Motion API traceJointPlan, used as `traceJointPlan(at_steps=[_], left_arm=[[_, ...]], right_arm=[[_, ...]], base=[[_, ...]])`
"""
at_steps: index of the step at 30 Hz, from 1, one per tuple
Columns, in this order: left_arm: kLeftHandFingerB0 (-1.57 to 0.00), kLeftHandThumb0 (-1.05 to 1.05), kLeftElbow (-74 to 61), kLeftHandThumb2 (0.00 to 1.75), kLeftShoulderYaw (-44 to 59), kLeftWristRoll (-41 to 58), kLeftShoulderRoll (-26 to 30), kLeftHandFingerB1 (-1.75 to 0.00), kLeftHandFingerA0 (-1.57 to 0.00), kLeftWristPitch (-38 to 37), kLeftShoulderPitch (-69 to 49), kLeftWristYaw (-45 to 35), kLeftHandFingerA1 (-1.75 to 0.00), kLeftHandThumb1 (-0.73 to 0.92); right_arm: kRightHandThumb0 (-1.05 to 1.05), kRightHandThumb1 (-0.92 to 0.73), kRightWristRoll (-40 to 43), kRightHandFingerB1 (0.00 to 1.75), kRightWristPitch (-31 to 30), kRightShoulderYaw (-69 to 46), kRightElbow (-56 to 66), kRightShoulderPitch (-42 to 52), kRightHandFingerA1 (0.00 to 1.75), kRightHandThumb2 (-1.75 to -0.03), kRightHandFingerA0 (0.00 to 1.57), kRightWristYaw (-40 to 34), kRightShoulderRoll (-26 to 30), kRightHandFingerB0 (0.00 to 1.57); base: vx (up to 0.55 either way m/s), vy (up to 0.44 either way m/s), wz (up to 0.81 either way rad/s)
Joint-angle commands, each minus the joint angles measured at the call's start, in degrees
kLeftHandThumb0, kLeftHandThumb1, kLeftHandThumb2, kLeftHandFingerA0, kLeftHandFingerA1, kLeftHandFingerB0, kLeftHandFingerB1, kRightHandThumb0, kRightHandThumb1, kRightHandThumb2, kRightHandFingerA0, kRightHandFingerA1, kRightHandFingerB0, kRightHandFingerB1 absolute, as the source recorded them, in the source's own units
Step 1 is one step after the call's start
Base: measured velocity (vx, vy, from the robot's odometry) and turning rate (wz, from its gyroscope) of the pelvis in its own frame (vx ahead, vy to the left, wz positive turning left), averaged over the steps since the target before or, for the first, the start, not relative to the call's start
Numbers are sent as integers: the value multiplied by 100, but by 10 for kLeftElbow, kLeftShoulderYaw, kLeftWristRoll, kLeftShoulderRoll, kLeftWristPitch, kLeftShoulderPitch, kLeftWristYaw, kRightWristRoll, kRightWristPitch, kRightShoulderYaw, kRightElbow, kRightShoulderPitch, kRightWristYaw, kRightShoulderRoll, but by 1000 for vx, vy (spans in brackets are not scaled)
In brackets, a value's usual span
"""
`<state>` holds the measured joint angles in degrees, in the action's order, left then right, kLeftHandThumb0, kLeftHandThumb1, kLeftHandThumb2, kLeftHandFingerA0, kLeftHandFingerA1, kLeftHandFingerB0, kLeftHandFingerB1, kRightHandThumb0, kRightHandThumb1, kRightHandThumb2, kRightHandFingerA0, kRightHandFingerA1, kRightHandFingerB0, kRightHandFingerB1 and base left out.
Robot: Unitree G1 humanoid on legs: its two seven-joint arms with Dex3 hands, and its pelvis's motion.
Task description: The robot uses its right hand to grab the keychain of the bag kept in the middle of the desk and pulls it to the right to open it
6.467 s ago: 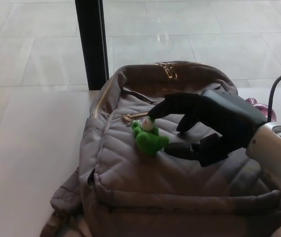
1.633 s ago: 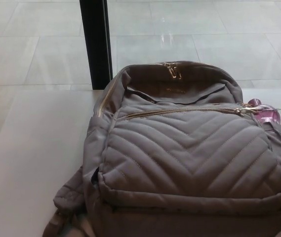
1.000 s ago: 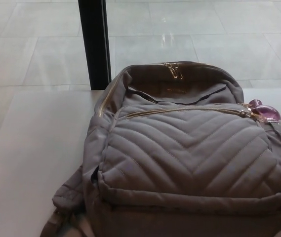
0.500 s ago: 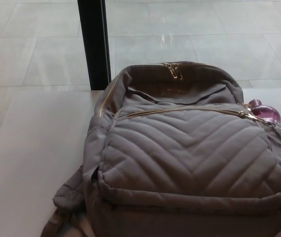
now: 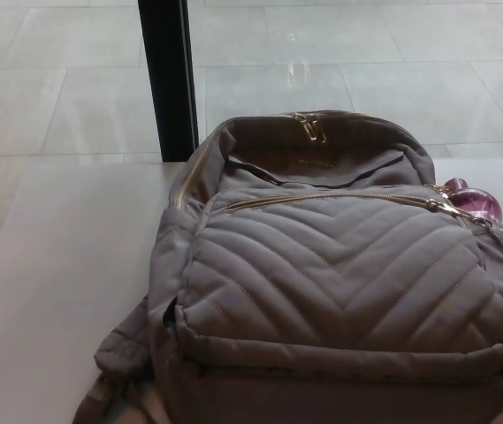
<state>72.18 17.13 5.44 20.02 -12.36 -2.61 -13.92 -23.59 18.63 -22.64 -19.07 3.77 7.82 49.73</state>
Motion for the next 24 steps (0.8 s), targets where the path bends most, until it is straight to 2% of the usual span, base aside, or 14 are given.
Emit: traceJointPlan(at_steps=[1, 3, 4, 5, 7, 9, 15, 16, 17, 19, 20, 22, 23, 24], left_arm=[[-46, -85, -1, 81, -3, -2, 4, -39, -63, -5, -2, 7, -47, 92], [-45, -85, -2, 80, -1, 0, 4, -39, -62, -2, -2, 10, -47, 92], [-45, -85, -2, 81, -4, -4, 4, -39, -64, -5, -5, 14, -48, 92], [-45, -85, -2, 81, -6, -6, 5, -40, -63, -9, -7, 13, -50, 92], [-45, -85, -2, 80, -5, -5, 7, -40, -63, -7, -7, 12, -50, 92], [-45, -86, -1, 82, -13, -14, 12, -39, -65, -11, -7, 19, -49, 92], [-46, -87, -5, 81, -17, -19, 20, -40, -66, -13, -8, 27, -51, 92], [-43, -85, 3, 116, -15, -18, 22, -53, -61, -8, -4, 32, -62, 77], [-46, -88, 3, 80, -17, -20, 22, -41, -67, -11, -6, 34, -50, 92], [-47, -93, 4, 77, -15, -17, 23, -43, -67, -9, -5, 35, -52, 92], [-45, -85, 6, 75, -17, -19, 24, -41, -67, -7, -4, 38, -51, 92], [-41, -92, 4, 90, -25, -26, 28, -45, -64, -11, -5, 36, -55, 81], [-42, -81, 2, 68, -30, -31, 28, -39, -66, -11, -5, 42, -47, 92], [-42, -78, 4, 67, -32, -32, 28, -39, -65, -10, -3, 45, -48, 91]], right_arm=[[-74, -49, 209, 34, -120, -251, -242, 41, 58, -87, 6, -141, -91, 0], [-61, -50, 230, 45, -145, -284, -298, 45, 65, -84, 32, -155, -90, 4], [-41, -44, 238, 47, -129, -295, -332, 53, 102, -92, 88, -156, -88, 0], [-53, -50, 264, 47, -132, -314, -383, 59, 115, -81, 118, -144, -86, 12], [-45, -62, 292, 38, -162, -342, -439, 51, 112, -58, 120, -136, -81, 24], [-34, -61, 313, 72, -176, -360, -483, 50, 108, -58, 94, -115, -89, 73], [-41, -64, 277, 58, -174, -318, -489, 81, 79, -58, 59, -11, -105, 51], [-44, -66, 269, 56, -159, -305, -489, 84, 82, -58, 60, 23, -104, 51], [-46, -65, 263, 55, -151, -300, -491, 84, 79, -60, 57, 32, -103, 51], [-46, -64, 260, 54, -145, -294, -494, 84, 79, -58, 58, 46, -102, 51], [-51, -49, 249, 59, -144, -281, -497, 82, 76, -86, 52, 59, -99, 38], [-52, -61, 237, 48, -132, -264, -495, 86, 77, -58, 55, 69, -97, 37], [-51, -59, 234, 45, -114, -256, -497, 87, 74, -58, 53, 82, -98, 34], [-59, -45, 239, 54, -101, -254, -496, 90, 75, -85, 54, 97, -99, 30]], base=[[0, 0, 0], [0, 0, 0], [0, 0, 0], [0, 0, 0], [0, 0, 0], [0, 0, 0], [0, 0, 0], [0, 0, 0], [0, 0, 0], [0, 0, 0], [0, 0, 0], [0, 0, 0], [0, 0, 0], [0, 0, 0]])
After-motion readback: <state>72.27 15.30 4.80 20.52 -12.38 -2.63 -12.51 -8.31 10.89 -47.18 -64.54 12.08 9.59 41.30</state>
